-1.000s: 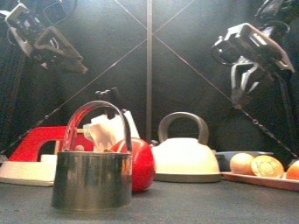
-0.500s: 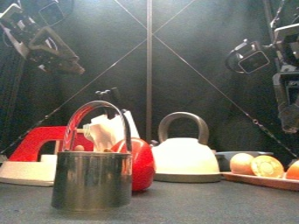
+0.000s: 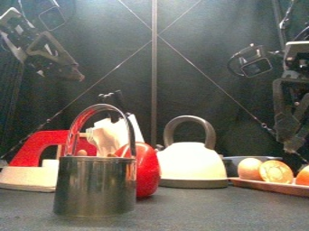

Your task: Grab carrot top

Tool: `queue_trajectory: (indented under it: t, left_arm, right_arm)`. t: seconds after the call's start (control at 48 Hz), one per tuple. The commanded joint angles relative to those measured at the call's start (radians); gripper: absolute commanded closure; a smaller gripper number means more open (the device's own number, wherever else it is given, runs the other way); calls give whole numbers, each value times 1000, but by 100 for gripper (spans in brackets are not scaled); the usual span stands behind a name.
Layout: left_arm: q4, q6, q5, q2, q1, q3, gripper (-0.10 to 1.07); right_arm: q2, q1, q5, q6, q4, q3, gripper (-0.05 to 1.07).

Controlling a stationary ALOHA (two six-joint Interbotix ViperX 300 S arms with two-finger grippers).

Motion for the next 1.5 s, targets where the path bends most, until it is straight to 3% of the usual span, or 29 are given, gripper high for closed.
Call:
queue_trajectory:
  t: [0.0,0.292,0.521,0.771,1.188,1.479]
  left_arm:
    - [-2,0,-8,0,2,-12,19]
    - [-2,0,-8,0,2,-6,19]
    - [-2,0,-8,0,2,-3,19]
    - [-2,0,-5,0,3,0,19]
    - [-3,0,-5,0,3,2,19]
    - [-3,0,-5,0,2,2,19]
  right_arm:
    - [12,-21,-28,-2,-25,-6,6]
    - [98,-64,-137,0,-75,-6,6]
    - [121,-64,-144,0,-72,-5,6]
    - [120,-64,-144,0,-69,-6,9]
    - [110,-61,-141,-2,-69,-12,30]
    - [48,-58,-140,0,-69,-25,30]
